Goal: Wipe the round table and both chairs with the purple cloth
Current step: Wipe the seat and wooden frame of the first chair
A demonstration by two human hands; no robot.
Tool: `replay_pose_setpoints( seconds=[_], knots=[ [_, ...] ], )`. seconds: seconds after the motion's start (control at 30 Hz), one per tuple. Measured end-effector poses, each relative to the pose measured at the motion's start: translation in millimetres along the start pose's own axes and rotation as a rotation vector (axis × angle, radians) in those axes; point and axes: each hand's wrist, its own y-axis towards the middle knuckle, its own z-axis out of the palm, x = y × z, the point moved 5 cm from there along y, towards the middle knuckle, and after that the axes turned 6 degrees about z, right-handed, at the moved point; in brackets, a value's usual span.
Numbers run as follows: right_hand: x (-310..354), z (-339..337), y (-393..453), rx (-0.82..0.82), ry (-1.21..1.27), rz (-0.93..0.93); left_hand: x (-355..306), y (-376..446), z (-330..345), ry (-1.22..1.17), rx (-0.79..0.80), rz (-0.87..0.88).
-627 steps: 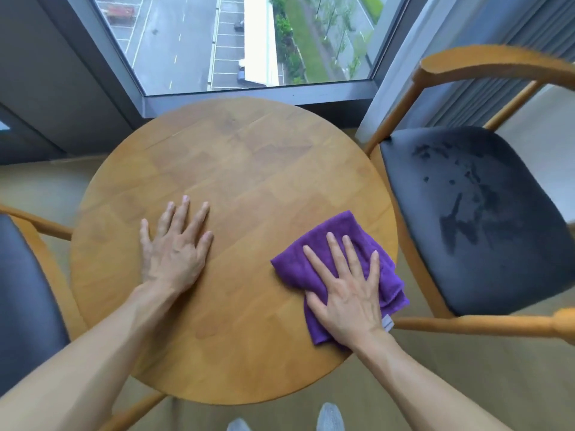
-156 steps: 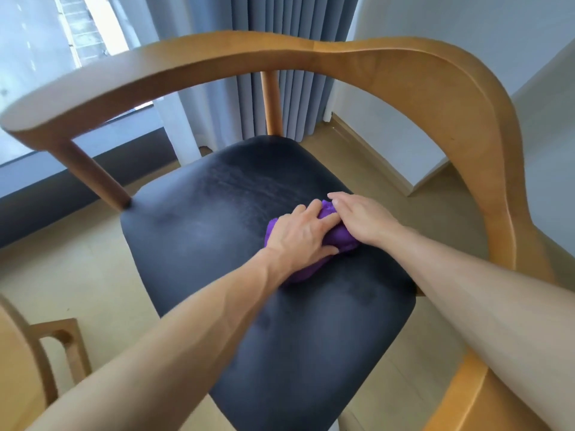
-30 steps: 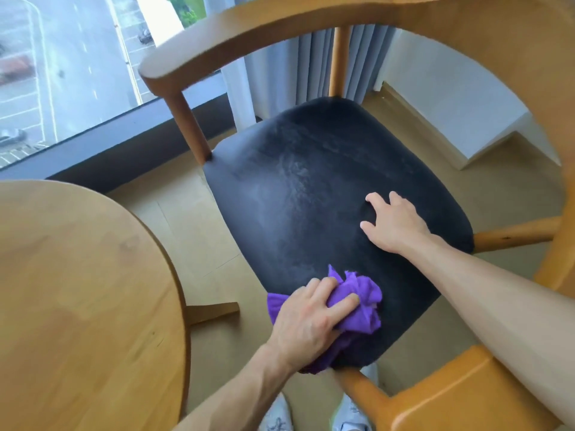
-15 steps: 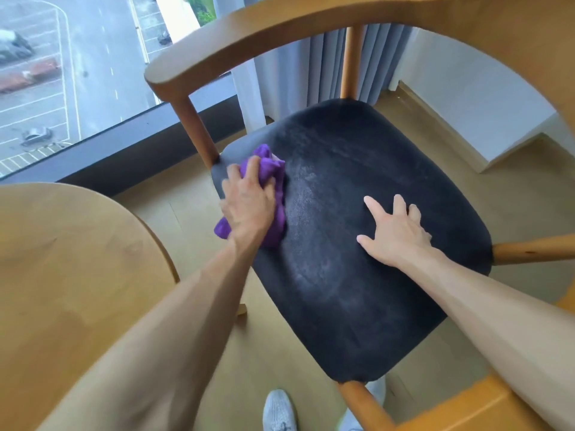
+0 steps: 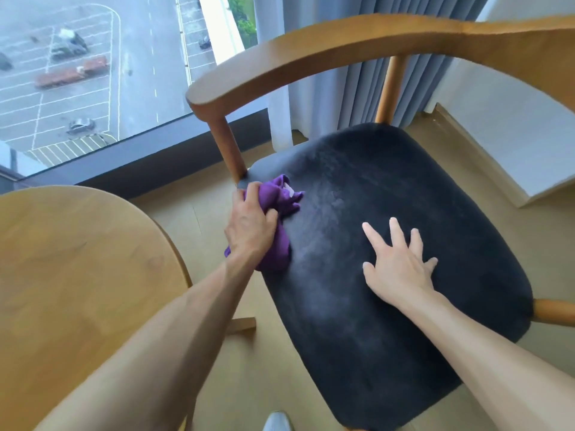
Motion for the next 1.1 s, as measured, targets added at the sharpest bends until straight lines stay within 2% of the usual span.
replay_pose_setpoints(
  seconds=[0.1, 0.13, 0.2, 0.3, 0.33, 0.4, 0.47, 0.5, 0.57, 0.6, 0.67, 0.73, 0.77, 0.83, 0.9, 1.0, 1.1],
  knots=[
    [-1, -2, -1, 0.013, 0.039, -0.001, -12, 33, 0, -0.104, -0.122, -0.316],
    [-2, -6, 0, -0.016, 0.055, 0.0, -21, 43, 4, -0.138, -0.123, -0.358],
    [0, -20, 6, -0.112, 0.143, -0.023, -52, 55, 16, -0.256, -0.073, -0.267],
    [8, -52, 20, -0.254, 0.473, -0.143, -92, 54, 39, -0.534, 0.083, -0.153],
    [11, -63, 29, -0.26, 0.567, -0.157, -94, 54, 42, -0.519, 0.111, -0.138],
    [9, -78, 49, -0.238, 0.649, -0.09, -86, 58, 40, -0.228, 0.086, 0.003],
    [3, -91, 68, -0.289, 0.616, 0.009, -69, 58, 37, 0.168, 0.04, 0.207],
    [2, -98, 74, -0.365, 0.577, 0.024, -56, 55, 41, 0.308, 0.06, 0.273],
    [9, -112, 77, -0.551, 0.465, -0.063, -31, 47, 53, 0.423, 0.151, 0.305],
    [19, -113, 79, -0.593, 0.371, -0.152, -22, 43, 59, 0.422, 0.174, 0.298],
    [41, -99, 88, -0.497, 0.106, -0.285, -13, 39, 65, 0.414, 0.153, 0.3],
    [53, -76, 103, -0.345, -0.111, -0.262, -8, 35, 64, 0.39, 0.058, 0.216],
    [54, -68, 109, -0.348, -0.167, -0.247, -4, 32, 62, 0.366, -0.004, 0.139],
    [59, -69, 118, -0.46, -0.201, -0.288, 1, 28, 57, 0.33, -0.084, 0.072],
    [61, -84, 136, -0.581, -0.147, -0.34, 0, 27, 58, 0.306, -0.124, 0.091],
    [66, -124, 176, -0.71, -0.012, -0.277, 1, 25, 58, 0.326, -0.158, 0.11],
    [96, -132, 214, -0.677, -0.12, -0.228, 4, 29, 62, 0.315, -0.174, 0.109]
  ],
)
